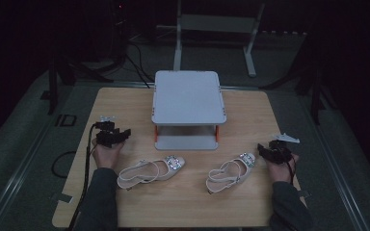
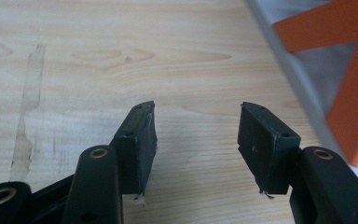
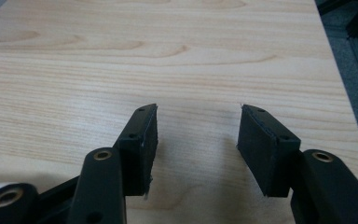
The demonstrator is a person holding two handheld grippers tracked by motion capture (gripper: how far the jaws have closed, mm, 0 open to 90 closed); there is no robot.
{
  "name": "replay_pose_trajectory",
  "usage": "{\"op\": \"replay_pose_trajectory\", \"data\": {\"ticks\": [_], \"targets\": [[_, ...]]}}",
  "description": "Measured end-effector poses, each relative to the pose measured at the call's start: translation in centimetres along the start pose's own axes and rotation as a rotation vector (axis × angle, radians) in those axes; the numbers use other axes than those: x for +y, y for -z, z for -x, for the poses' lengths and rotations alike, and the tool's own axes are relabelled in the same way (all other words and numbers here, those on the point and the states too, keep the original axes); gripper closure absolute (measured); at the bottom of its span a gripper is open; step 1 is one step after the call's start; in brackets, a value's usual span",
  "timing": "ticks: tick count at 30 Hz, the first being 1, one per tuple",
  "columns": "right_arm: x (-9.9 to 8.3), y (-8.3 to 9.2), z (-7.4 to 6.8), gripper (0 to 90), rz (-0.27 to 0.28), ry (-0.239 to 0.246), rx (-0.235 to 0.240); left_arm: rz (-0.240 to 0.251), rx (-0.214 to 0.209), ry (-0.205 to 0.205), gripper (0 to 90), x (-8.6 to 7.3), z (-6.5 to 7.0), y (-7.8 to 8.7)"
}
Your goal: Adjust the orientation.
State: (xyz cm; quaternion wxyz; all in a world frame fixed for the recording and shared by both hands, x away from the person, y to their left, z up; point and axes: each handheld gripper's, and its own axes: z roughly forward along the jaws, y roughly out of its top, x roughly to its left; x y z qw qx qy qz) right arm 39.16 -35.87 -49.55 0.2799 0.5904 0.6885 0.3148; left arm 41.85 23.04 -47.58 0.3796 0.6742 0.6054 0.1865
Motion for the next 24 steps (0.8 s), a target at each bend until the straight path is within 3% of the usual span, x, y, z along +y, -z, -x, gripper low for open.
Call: {"op": "replay_pose_trajectory", "data": {"ticks": [3, 7, 15, 19, 24], "targets": [[-0.1, 0.1, 0.0, 47.0, 0.003, 0.002, -0.002, 0.004, -0.045, -0.011, 48.2, 0.3, 0.2, 0.4], [-0.1, 0.2, 0.2, 47.0, 0.006, 0.000, -0.002, 0.002, -0.089, -0.055, 49.0, 0.4, 0.7, 1.2], [-0.3, -0.1, 0.4, 46.6, -0.007, -0.003, -0.009, 0.014, -0.137, -0.126, 49.5, 0.7, 1.4, 2.8], [-0.3, -0.1, 0.5, 46.1, -0.005, -0.006, -0.010, -0.006, -0.164, -0.196, 49.5, 0.7, 2.5, 3.6], [-0.3, -0.1, 0.5, 45.9, -0.003, -0.008, -0.009, -0.015, -0.196, -0.247, 49.6, 0.6, 3.7, 4.9]]}}
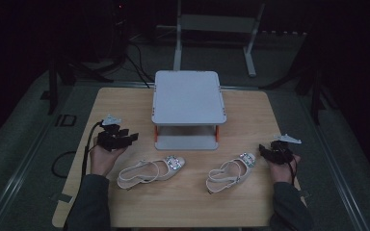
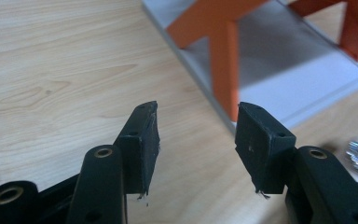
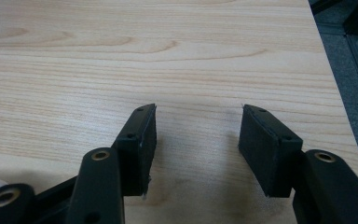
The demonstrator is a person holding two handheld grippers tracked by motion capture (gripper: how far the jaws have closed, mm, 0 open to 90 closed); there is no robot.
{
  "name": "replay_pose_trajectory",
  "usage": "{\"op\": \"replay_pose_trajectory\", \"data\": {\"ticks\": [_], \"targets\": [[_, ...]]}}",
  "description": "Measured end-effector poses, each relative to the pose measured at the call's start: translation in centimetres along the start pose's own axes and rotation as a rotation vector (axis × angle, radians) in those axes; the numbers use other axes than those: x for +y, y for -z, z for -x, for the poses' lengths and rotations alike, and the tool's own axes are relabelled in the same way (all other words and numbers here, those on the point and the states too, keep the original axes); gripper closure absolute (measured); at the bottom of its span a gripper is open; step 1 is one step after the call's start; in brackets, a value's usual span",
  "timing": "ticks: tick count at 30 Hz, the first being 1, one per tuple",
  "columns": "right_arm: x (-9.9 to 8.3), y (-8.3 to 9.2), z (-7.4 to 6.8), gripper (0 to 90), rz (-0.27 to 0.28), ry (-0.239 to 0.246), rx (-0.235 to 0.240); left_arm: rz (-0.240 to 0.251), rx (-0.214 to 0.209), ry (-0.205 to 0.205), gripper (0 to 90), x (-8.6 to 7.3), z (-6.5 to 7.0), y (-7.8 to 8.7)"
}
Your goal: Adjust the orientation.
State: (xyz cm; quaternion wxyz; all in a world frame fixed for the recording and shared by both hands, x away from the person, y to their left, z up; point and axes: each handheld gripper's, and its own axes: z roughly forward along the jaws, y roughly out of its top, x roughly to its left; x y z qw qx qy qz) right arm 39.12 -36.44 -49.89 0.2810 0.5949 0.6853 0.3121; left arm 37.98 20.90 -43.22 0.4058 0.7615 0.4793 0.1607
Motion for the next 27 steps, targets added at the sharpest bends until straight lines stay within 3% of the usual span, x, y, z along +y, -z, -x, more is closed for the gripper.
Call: {"op": "replay_pose_trajectory", "data": {"ticks": [7, 16, 22, 27], "targets": [[0.0, 0.0, 0.0, 45.9, 0.001, 0.001, 0.000, -0.037, -0.059, -0.102, 49.6, 0.5, 2.5, 1.6], [0.0, 0.0, 0.1, 45.8, 0.001, 0.003, 0.000, -0.120, -0.145, -0.183, 51.1, 0.1, 4.6, 2.4], [-0.1, 0.0, 0.1, 45.7, 0.001, 0.001, -0.001, -0.167, -0.206, -0.213, 51.6, -0.6, 5.5, 2.4], [-0.1, 0.0, 0.2, 45.7, 0.001, 0.000, -0.002, -0.241, -0.216, -0.247, 52.0, -1.4, 5.9, 1.5]]}}
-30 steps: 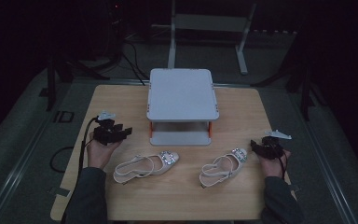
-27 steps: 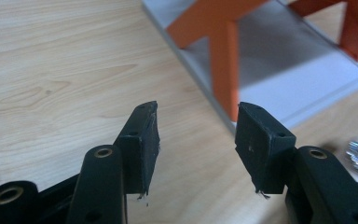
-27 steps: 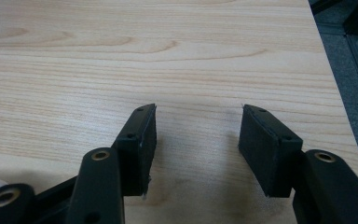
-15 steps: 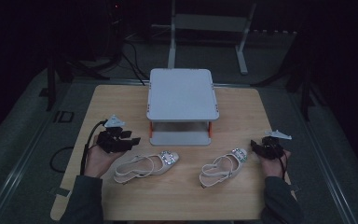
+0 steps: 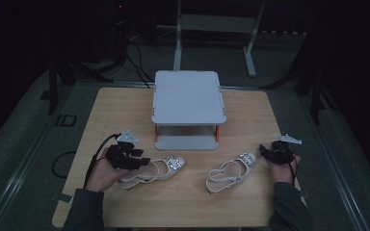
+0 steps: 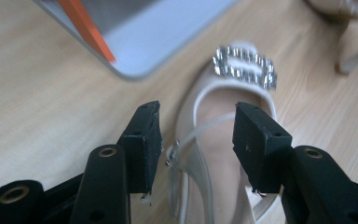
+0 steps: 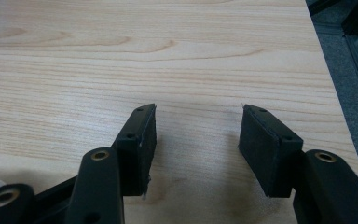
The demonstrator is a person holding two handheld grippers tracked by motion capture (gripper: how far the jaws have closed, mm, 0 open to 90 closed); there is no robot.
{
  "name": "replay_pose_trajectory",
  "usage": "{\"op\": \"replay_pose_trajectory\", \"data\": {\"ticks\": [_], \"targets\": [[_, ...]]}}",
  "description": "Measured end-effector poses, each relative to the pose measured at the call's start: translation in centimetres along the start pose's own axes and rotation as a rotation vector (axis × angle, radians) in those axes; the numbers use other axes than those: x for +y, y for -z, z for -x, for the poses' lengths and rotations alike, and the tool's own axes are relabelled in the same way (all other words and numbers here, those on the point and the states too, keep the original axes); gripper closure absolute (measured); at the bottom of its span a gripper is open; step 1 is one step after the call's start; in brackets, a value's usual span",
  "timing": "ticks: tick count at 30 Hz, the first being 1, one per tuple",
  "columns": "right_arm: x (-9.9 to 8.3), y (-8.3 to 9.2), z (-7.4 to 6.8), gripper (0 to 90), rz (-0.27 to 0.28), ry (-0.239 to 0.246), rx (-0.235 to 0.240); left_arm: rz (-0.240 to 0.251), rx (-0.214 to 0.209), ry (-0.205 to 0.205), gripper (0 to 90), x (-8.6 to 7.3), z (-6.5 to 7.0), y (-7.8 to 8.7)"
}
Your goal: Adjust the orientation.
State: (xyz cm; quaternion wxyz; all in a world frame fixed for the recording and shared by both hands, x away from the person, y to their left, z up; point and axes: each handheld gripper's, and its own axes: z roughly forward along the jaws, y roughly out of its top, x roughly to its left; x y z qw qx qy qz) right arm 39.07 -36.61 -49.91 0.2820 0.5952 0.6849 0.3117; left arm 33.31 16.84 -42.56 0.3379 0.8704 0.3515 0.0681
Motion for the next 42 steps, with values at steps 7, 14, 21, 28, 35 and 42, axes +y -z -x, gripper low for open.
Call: {"op": "replay_pose_trajectory", "data": {"ticks": [7, 14, 21, 28, 35, 42], "targets": [[0.0, 0.0, 0.1, 45.8, 0.001, 0.000, -0.003, -0.083, 0.014, 0.000, 58.2, -0.5, -0.3, -1.6], [0.0, 0.0, 0.1, 45.8, 0.002, -0.001, -0.004, -0.072, 0.010, 0.033, 75.5, -0.9, -0.8, -1.5], [0.0, 0.0, 0.2, 45.9, 0.002, -0.004, -0.001, -0.062, 0.051, 0.066, 80.6, -1.9, -1.6, -0.5], [0.0, 0.0, 0.2, 45.9, 0.001, -0.002, -0.005, -0.016, 0.103, 0.118, 81.3, -4.0, -2.8, 1.5], [0.0, 0.0, 0.2, 45.9, 0.002, -0.003, -0.006, 0.027, 0.147, 0.205, 81.5, -6.0, -4.2, 3.1], [0.0, 0.0, 0.2, 46.0, 0.001, -0.003, -0.006, 0.091, 0.262, 0.323, 81.8, -7.0, -6.6, 3.4]]}}
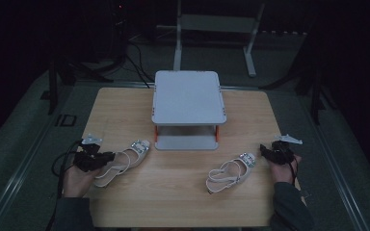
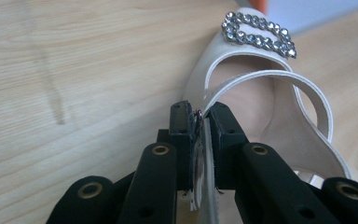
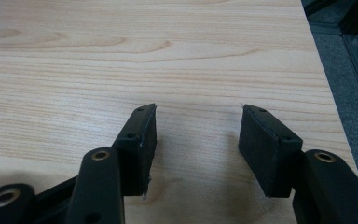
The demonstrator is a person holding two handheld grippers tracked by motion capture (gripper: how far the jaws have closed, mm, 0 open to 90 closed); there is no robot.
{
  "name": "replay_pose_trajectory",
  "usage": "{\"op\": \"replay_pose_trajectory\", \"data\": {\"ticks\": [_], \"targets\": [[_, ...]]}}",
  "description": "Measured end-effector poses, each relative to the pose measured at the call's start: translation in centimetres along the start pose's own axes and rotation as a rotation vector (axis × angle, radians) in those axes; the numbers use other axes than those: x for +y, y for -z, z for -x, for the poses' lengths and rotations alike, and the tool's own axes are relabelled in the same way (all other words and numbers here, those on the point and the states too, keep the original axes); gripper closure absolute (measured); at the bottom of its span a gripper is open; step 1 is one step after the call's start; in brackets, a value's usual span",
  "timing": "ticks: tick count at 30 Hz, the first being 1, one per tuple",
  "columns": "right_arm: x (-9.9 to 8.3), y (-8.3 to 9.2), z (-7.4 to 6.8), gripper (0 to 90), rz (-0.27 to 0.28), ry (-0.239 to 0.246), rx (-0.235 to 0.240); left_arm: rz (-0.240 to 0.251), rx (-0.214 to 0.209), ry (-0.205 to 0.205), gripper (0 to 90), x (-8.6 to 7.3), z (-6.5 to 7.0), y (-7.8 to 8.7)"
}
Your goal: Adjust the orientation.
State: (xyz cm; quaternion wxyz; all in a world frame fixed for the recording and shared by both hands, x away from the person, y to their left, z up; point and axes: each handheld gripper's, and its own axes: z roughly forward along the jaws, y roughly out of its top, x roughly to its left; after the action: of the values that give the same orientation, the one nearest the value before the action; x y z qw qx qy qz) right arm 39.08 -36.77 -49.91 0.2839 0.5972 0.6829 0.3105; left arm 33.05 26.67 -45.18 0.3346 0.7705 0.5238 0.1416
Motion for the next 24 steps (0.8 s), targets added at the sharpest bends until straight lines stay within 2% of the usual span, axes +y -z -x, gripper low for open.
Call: {"op": "replay_pose_trajectory", "data": {"ticks": [1, 2, 3, 6, 7, 9, 11, 12, 13, 16, 19, 21, 23, 24], "targets": [[0.0, 0.0, 0.0, 46.0, 0.000, 0.000, 0.000, 0.003, 0.012, 0.017, 81.9, 0.1, -0.3, -0.2], [0.0, 0.0, 0.0, 46.0, 0.000, 0.000, 0.000, 0.003, 0.012, 0.017, 81.9, 0.1, -0.3, -0.2], [0.0, 0.0, 0.0, 46.0, 0.000, 0.000, 0.000, 0.021, 0.022, 0.058, 81.9, 0.4, -1.0, -0.5], [0.0, 0.0, 0.0, 46.0, 0.000, 0.000, 0.000, 0.036, 0.065, 0.102, 82.0, 1.1, -1.6, -1.1], [0.0, 0.0, 0.0, 46.0, 0.000, 0.000, 0.000, 0.036, 0.065, 0.102, 82.0, 1.1, -1.6, -1.1], [0.0, 0.0, 0.0, 46.0, 0.000, -0.001, 0.000, 0.045, 0.097, 0.138, 82.0, 1.9, -2.1, -1.7], [0.0, 0.0, 0.0, 46.0, -0.002, 0.000, 0.000, 0.046, 0.098, 0.144, 82.1, 2.1, -2.2, -1.9], [0.0, 0.0, 0.0, 46.0, -0.002, 0.000, 0.000, 0.046, 0.098, 0.144, 82.0, 2.1, -2.2, -1.9], [0.0, 0.0, 0.0, 46.1, -0.002, 0.000, -0.001, 0.042, 0.111, 0.142, 82.0, 2.8, -2.4, -2.3], [0.0, 0.0, 0.0, 46.1, -0.002, -0.004, 0.000, 0.012, 0.117, 0.094, 81.2, 3.5, -2.6, -2.5], [0.0, 0.0, 0.0, 46.1, -0.001, -0.004, 0.001, -0.021, 0.100, 0.058, 76.8, 3.8, -2.8, -2.4], [0.0, 0.0, 0.0, 46.0, -0.001, -0.003, 0.001, -0.022, 0.097, 0.036, 72.0, 3.9, -2.8, -2.4], [0.0, 0.0, 0.0, 46.0, -0.001, -0.003, 0.002, -0.015, 0.088, 0.012, 61.2, 4.1, -2.8, -2.1], [0.0, 0.0, 0.0, 46.0, -0.001, -0.003, 0.002, -0.011, 0.087, 0.001, 58.8, 4.3, -2.7, -2.0]]}}
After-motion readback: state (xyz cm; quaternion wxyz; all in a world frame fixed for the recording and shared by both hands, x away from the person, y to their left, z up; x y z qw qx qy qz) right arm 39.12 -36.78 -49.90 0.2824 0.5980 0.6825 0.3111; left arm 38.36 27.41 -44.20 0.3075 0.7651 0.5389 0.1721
